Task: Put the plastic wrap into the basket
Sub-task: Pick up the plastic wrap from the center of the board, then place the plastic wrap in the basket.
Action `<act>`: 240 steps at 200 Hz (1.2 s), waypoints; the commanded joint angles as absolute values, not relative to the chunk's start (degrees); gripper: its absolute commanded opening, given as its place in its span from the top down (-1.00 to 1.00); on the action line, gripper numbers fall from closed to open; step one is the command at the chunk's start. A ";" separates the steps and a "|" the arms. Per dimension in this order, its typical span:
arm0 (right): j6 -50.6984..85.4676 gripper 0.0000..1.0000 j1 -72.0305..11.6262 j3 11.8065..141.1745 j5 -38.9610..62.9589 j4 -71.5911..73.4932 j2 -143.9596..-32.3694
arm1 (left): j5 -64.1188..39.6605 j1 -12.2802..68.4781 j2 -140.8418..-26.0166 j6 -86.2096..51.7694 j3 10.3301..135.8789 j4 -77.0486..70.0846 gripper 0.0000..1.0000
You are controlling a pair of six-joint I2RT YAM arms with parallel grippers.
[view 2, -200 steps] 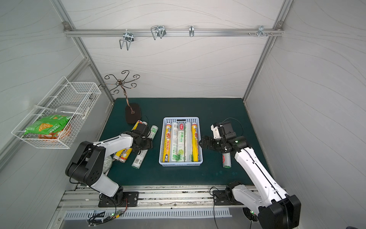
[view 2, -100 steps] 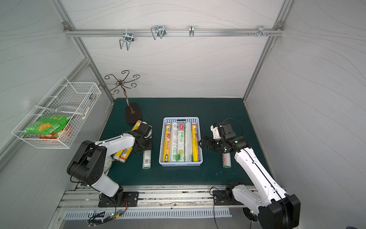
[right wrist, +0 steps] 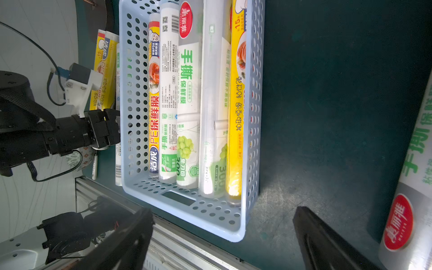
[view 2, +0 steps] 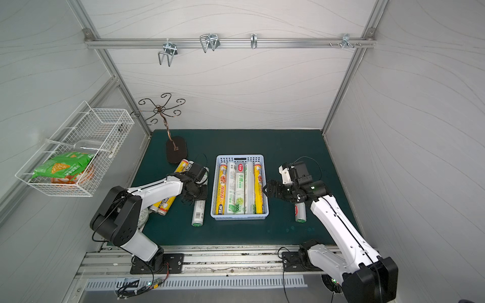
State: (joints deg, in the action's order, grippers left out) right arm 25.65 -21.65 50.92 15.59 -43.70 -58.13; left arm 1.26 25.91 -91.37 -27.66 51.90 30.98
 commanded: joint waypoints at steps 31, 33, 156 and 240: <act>25.60 -0.98 -21.27 50.19 15.88 -43.82 -57.57 | 4.56 27.82 -82.73 -31.46 58.15 36.20 0.52; 25.63 -0.98 -21.31 50.19 15.83 -43.89 -57.57 | 4.74 27.92 -82.54 -31.64 58.46 36.52 0.53; 25.44 -0.97 -20.93 50.27 14.41 -44.91 -56.65 | 8.78 38.27 -87.69 -36.39 82.51 43.78 0.55; 24.96 -0.98 -20.51 49.92 14.46 -45.00 -57.01 | 5.07 40.52 -98.92 -39.07 82.50 38.63 0.55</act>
